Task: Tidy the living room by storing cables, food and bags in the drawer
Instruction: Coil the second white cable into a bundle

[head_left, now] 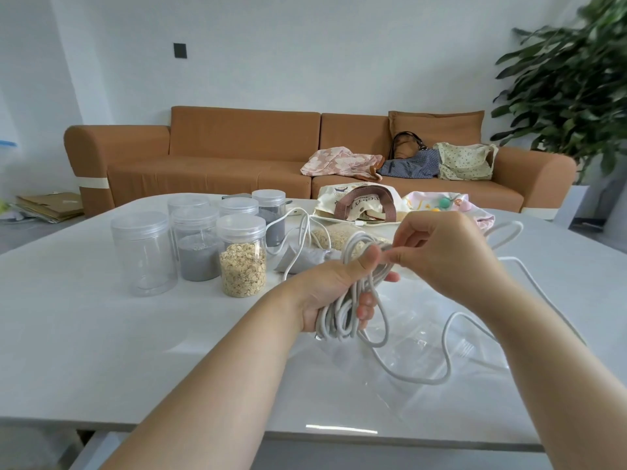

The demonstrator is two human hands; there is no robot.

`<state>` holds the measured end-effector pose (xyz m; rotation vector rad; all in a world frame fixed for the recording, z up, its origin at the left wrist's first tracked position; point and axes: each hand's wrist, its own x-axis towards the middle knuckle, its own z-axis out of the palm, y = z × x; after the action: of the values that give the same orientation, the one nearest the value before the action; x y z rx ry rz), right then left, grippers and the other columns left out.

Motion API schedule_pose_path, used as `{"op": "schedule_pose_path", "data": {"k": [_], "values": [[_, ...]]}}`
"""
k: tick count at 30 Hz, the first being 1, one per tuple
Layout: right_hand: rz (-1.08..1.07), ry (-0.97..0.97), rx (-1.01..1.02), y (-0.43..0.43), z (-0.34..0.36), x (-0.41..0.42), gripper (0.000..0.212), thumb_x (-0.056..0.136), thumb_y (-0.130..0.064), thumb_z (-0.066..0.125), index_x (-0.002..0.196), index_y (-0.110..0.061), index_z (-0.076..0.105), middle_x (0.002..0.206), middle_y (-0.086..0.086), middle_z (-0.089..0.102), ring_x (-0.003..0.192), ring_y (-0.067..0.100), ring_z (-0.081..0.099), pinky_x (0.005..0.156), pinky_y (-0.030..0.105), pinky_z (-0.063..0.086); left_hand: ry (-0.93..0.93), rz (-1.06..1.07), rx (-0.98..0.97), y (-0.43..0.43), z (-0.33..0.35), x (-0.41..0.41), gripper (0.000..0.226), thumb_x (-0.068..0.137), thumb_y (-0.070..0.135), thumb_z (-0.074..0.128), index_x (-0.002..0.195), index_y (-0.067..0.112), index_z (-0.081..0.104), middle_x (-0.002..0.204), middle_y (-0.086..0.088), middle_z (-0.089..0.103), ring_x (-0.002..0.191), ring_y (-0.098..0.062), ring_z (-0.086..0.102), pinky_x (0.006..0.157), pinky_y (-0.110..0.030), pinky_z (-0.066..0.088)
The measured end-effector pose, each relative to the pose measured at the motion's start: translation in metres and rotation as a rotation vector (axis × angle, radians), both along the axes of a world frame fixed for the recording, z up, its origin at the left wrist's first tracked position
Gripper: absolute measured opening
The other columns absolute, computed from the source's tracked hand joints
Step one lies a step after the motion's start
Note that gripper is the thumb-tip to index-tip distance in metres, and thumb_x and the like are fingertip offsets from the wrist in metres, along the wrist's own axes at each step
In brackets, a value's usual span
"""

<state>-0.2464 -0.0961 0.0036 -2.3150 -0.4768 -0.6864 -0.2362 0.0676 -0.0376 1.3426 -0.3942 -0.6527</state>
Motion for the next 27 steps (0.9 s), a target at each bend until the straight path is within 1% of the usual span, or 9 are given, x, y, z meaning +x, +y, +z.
{"op": "schedule_pose_path", "data": {"k": [2, 5, 8, 11, 16, 20, 21, 24, 27], "values": [[-0.046, -0.035, -0.035, 0.001, 0.000, -0.001, 0.031, 0.062, -0.024, 0.084, 0.052, -0.025, 0.054, 0.054, -0.007, 0.060, 0.055, 0.009, 0.054, 0.056, 0.026, 0.043, -0.030, 0.035, 0.080, 0.000, 0.001, -0.001, 0.085, 0.052, 0.051, 0.087, 0.116, 0.003, 0.058, 0.050, 0.001, 0.046, 0.039, -0.009, 0.045, 0.045, -0.019, 0.043], [-0.060, -0.045, -0.046, 0.003, 0.002, -0.005, 0.031, 0.058, -0.030, 0.084, 0.054, -0.022, 0.054, 0.054, -0.004, 0.060, 0.057, 0.013, 0.055, 0.057, 0.028, 0.042, -0.027, 0.082, 0.136, 0.001, 0.004, -0.003, 0.057, 0.077, 0.020, 0.073, 0.126, -0.002, 0.054, 0.047, 0.001, 0.045, 0.037, -0.010, 0.044, 0.043, -0.018, 0.040], [-0.023, -0.027, -0.099, 0.004, 0.005, -0.010, 0.030, 0.058, -0.026, 0.085, 0.055, -0.022, 0.056, 0.053, -0.007, 0.059, 0.055, 0.010, 0.054, 0.057, 0.028, 0.044, -0.090, 0.057, 0.164, 0.001, 0.006, -0.005, 0.024, 0.087, -0.001, 0.058, 0.109, 0.006, 0.063, 0.048, -0.002, 0.046, 0.036, -0.009, 0.046, 0.044, -0.018, 0.042], [0.035, -0.036, -0.104, 0.005, 0.007, -0.014, 0.032, 0.060, -0.019, 0.085, 0.053, -0.026, 0.055, 0.052, -0.009, 0.057, 0.062, 0.009, 0.054, 0.056, 0.023, 0.041, -0.119, 0.036, 0.187, 0.001, 0.005, -0.005, 0.025, 0.088, -0.005, 0.053, 0.106, 0.010, 0.063, 0.051, -0.004, 0.048, 0.038, -0.009, 0.048, 0.045, -0.020, 0.044], [0.087, -0.073, -0.112, 0.006, 0.010, -0.018, 0.030, 0.059, -0.016, 0.086, 0.054, -0.025, 0.057, 0.054, -0.007, 0.059, 0.063, 0.010, 0.054, 0.057, 0.027, 0.043, -0.105, -0.042, 0.204, 0.002, 0.008, -0.009, 0.018, 0.087, 0.007, 0.059, 0.105, 0.010, 0.061, 0.047, 0.000, 0.050, 0.039, -0.008, 0.049, 0.045, -0.019, 0.044], [0.147, -0.064, -0.104, 0.008, 0.014, -0.020, 0.028, 0.059, -0.012, 0.085, 0.055, -0.022, 0.059, 0.054, -0.006, 0.059, 0.060, 0.008, 0.053, 0.056, 0.023, 0.043, -0.166, -0.051, 0.366, -0.004, 0.002, -0.006, 0.063, 0.072, 0.026, 0.074, 0.123, -0.004, 0.052, 0.055, -0.001, 0.055, 0.042, -0.010, 0.052, 0.048, -0.021, 0.047], [0.141, -0.061, -0.123, 0.010, 0.013, -0.020, 0.030, 0.059, -0.013, 0.085, 0.054, -0.024, 0.057, 0.054, -0.007, 0.059, 0.060, 0.006, 0.053, 0.057, 0.020, 0.042, -0.187, -0.062, 0.384, -0.006, 0.001, -0.008, 0.060, 0.073, 0.026, 0.073, 0.122, -0.003, 0.053, 0.058, -0.002, 0.054, 0.043, -0.010, 0.052, 0.048, -0.022, 0.046], [0.101, -0.021, -0.111, 0.012, 0.008, -0.014, 0.033, 0.060, -0.016, 0.086, 0.054, -0.026, 0.055, 0.054, -0.008, 0.058, 0.057, 0.001, 0.051, 0.053, 0.013, 0.040, -0.205, -0.099, 0.350, -0.007, 0.002, -0.011, 0.024, 0.086, 0.010, 0.066, 0.109, 0.010, 0.061, 0.055, 0.001, 0.052, 0.043, -0.009, 0.050, 0.046, -0.019, 0.046], [0.117, 0.028, -0.004, 0.008, 0.006, -0.008, 0.029, 0.058, -0.016, 0.087, 0.056, -0.020, 0.059, 0.056, 0.003, 0.062, 0.049, 0.006, 0.048, 0.052, 0.027, 0.044, -0.209, -0.142, 0.288, -0.003, 0.003, -0.010, 0.028, 0.084, -0.002, 0.062, 0.108, 0.013, 0.060, 0.052, 0.002, 0.054, 0.045, -0.009, 0.052, 0.046, -0.018, 0.047]]}}
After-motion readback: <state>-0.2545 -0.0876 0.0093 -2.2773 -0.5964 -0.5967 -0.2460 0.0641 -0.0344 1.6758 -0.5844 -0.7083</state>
